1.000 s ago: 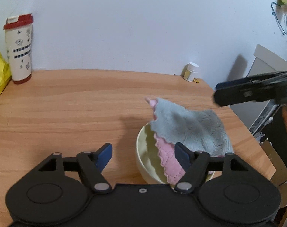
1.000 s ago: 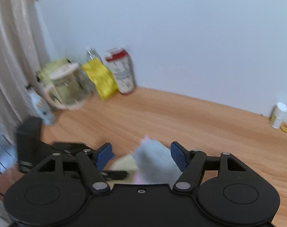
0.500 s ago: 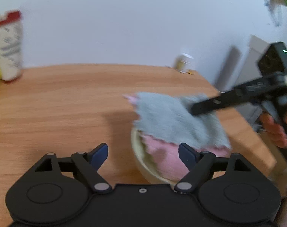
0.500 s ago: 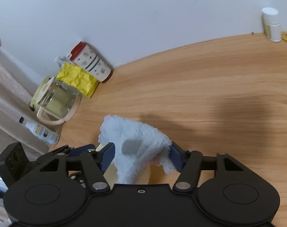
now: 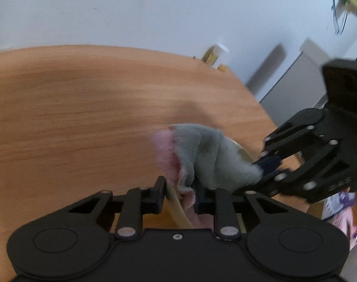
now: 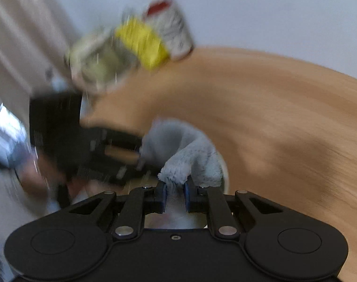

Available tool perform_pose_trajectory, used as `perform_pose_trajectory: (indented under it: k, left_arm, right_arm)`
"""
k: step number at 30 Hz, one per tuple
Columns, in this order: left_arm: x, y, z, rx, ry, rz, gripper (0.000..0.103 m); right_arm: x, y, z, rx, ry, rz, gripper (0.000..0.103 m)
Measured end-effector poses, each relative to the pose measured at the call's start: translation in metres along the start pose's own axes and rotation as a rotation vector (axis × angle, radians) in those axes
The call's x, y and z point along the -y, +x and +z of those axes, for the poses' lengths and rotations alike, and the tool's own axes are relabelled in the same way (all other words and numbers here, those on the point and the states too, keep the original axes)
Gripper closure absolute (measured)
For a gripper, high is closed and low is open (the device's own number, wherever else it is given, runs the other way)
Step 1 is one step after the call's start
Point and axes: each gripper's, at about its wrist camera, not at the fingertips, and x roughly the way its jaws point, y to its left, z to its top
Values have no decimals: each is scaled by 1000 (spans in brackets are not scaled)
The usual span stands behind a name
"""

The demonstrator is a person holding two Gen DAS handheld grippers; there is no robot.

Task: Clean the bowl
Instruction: 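Push the cloth down into the bowl with the right gripper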

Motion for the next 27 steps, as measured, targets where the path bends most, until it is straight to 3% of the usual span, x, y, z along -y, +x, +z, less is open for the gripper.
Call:
perform_pose_trajectory:
  k: [4,6,8,12,15,17,19,22,27]
  left_arm:
    - [10,11,6,-93,-3,55,81]
    - [17,14,8,-129,3,97,79]
    - [26,8,9,-139,4,148,56]
    - [24,0,13,-194,-68,221,53]
    - [30,-12,19,-217,-99,240,50]
    - [38,-20,22,-209,-106,255,39]
    - [45,-28,26,-197,-119,271,37]
    - [51,-41,26,-170,-128,280,37]
    - [53,-52,26,-160,-124,319,37]
  right_arm:
    - [10,23,10,-118,86,-15,88]
    - [6,27,18,-166,87,-72,88]
    - [-1,28,23,-191,65,-127,86]
    - [-22,16,34,-214,64,-187,80]
    - [-36,-6,37,-177,85,-191,69]
    - [-41,-19,36,-139,98,-185,63]
    - [-46,-26,36,-116,85,-211,52]
    - [-51,-30,33,-99,46,-295,52]
    - [-52,-39,43,-27,21,-291,52]
